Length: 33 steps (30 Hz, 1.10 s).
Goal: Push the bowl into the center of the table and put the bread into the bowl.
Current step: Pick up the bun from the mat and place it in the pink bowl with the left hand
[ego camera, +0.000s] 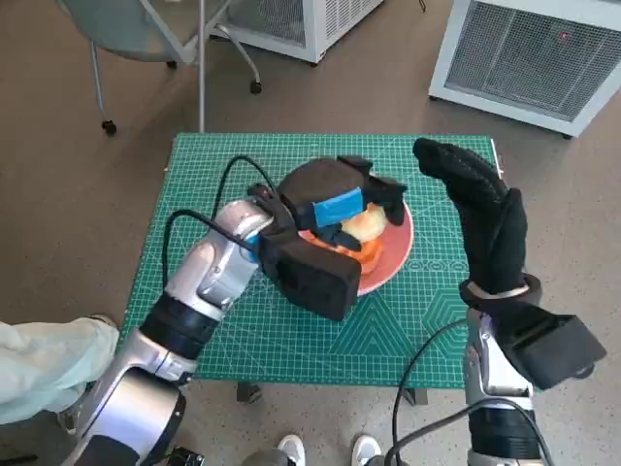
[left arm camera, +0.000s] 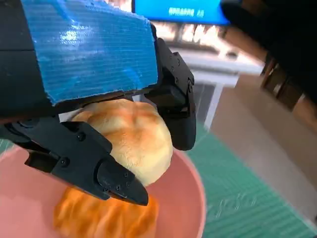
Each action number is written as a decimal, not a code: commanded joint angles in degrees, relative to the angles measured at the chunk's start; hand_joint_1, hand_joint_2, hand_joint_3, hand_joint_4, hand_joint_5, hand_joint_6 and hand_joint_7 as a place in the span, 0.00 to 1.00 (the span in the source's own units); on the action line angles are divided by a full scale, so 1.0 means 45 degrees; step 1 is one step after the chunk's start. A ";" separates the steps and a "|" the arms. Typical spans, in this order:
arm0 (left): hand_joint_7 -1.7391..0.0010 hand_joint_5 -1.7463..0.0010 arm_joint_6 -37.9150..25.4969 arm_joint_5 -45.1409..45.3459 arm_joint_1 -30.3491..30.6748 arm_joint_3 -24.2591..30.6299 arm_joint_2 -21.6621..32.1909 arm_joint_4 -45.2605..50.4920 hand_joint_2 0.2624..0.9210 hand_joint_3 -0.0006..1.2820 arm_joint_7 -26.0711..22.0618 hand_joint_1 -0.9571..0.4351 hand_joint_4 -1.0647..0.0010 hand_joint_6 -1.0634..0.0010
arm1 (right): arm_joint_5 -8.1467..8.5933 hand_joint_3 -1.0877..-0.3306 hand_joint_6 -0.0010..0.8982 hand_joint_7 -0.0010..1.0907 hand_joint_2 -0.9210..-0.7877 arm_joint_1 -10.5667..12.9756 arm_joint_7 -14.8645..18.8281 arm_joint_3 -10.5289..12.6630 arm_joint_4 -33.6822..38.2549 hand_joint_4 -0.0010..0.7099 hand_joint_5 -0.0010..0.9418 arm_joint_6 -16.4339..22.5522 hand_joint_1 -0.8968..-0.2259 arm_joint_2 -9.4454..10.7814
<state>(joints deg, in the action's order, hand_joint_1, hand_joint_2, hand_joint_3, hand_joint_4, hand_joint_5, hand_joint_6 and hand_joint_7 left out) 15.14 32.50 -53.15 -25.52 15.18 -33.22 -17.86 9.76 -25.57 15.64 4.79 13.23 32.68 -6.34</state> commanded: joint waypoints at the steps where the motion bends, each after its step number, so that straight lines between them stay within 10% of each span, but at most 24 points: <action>1: 0.33 0.26 -0.0096 0.0105 -0.0313 -0.0114 -0.0157 -0.0349 1.00 0.10 -0.0078 0.69 0.38 0.49 | -0.0136 0.46 0.00 0.49 0.00 0.0350 -0.0187 0.0071 -0.0098 0.23 0.00 -0.0085 0.30 -0.0023; 4: 0.25 0.48 -0.0378 0.0307 -0.0198 -0.0214 -0.0094 -0.0179 1.00 0.16 -0.0200 0.57 0.52 0.54 | -0.0141 0.46 0.00 0.49 0.00 0.0351 -0.0228 0.0068 -0.0112 0.23 0.00 -0.0123 0.30 -0.0013; 8: 0.71 0.87 -0.0616 0.0553 -0.0049 -0.0313 0.0008 0.0137 0.94 0.07 -0.0236 0.59 0.56 0.55 | -0.0145 0.46 0.00 0.49 0.00 0.0351 -0.0249 0.0074 -0.0096 0.23 0.00 -0.0129 0.30 -0.0005; 11: 0.86 0.96 -0.0622 0.0709 0.0080 -0.0342 0.0120 0.0346 0.96 0.03 -0.0134 0.53 0.60 0.55 | -0.0126 0.46 0.00 0.49 0.00 0.0318 -0.0250 0.0088 -0.0025 0.23 0.00 -0.0129 0.29 -0.0004; 29: 1.00 1.00 0.0288 -0.0484 0.0874 0.0780 0.0853 0.1658 0.96 0.00 -0.0264 0.44 0.83 0.65 | -0.0010 0.46 0.00 0.49 0.00 0.0192 -0.0175 0.0101 0.0054 0.24 0.00 -0.0162 0.29 0.0024; 33: 1.00 1.00 0.0684 -0.3506 0.1388 0.2608 0.1044 0.2258 0.97 0.00 -0.1209 0.42 0.85 0.67 | 0.0152 0.46 0.00 0.49 0.00 0.0032 -0.0032 0.0150 0.0095 0.24 0.00 -0.0261 0.29 -0.0081</action>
<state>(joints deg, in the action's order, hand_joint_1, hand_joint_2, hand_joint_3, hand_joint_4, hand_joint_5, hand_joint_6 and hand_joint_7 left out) 16.79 24.88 -48.42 -19.06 18.84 -25.62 -20.74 9.27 -25.73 15.03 5.00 12.78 32.57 -6.34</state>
